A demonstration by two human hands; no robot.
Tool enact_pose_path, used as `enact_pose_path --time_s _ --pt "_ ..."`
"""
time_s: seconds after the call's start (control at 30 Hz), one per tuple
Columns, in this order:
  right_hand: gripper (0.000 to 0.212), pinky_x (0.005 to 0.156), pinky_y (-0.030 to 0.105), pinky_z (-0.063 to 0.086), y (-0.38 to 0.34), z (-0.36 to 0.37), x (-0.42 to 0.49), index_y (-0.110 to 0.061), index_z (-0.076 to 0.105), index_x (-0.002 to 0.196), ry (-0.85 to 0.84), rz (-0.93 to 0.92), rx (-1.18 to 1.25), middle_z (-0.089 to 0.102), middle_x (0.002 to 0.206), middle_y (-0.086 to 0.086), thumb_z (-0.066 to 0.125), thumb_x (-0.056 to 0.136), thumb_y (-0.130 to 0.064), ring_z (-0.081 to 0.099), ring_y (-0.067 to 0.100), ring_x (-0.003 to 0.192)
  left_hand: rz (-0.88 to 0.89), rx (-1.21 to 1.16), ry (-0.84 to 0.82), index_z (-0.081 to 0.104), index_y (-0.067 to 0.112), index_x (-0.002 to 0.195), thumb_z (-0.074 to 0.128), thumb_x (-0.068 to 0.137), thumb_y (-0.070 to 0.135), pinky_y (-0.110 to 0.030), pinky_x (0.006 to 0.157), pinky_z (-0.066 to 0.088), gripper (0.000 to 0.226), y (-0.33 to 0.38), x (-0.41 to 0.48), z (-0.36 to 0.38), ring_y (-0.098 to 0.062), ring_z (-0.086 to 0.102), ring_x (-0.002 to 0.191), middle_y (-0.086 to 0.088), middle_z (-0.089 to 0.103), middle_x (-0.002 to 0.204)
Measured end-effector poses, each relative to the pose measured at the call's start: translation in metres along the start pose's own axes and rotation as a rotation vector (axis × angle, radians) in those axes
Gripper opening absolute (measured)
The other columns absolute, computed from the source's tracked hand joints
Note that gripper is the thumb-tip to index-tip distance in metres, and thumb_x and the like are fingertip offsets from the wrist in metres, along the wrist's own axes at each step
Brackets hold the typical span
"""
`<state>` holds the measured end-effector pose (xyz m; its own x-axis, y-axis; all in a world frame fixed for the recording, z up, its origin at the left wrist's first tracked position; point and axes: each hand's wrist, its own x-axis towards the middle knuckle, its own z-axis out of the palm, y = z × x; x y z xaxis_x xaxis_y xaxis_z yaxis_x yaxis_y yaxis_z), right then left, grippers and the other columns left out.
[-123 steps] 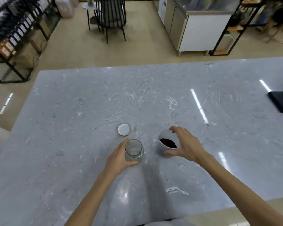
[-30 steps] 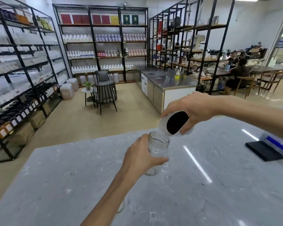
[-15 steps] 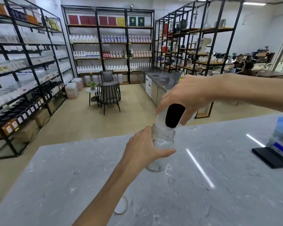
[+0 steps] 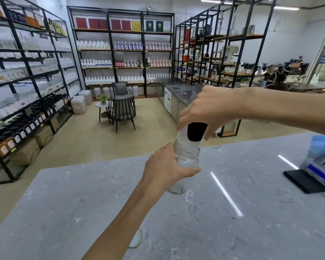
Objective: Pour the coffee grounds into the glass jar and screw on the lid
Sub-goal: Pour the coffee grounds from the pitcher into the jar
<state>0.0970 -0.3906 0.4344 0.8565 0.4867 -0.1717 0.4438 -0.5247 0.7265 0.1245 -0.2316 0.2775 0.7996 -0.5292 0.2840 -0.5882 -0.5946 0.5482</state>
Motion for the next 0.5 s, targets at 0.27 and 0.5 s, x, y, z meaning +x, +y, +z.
enact_pose_path --time_s 0.27,0.5 --pt "0.077 0.053 0.025 0.017 -0.001 -0.007 0.000 -0.045 0.033 0.141 -0.014 0.003 -0.093 0.056 0.130 -0.021 0.070 0.077 -0.065 0.065 0.020 0.100 0.008 0.073 0.024 0.054 0.020 0.105 0.071 0.063 0.076 -0.037 0.074 0.049 0.072 0.006 0.013 -0.004 -0.021 0.058 0.088 0.004 0.059 0.093" --pt "0.077 0.061 0.029 0.027 0.002 -0.010 0.000 -0.042 0.033 0.141 0.010 -0.043 -0.178 0.056 0.128 -0.017 0.073 0.078 -0.057 0.063 0.022 0.108 0.007 0.120 0.027 0.053 0.020 0.105 0.068 0.061 0.081 -0.039 0.074 0.052 0.077 0.008 0.020 -0.004 -0.022 0.059 0.086 0.004 0.059 0.093"
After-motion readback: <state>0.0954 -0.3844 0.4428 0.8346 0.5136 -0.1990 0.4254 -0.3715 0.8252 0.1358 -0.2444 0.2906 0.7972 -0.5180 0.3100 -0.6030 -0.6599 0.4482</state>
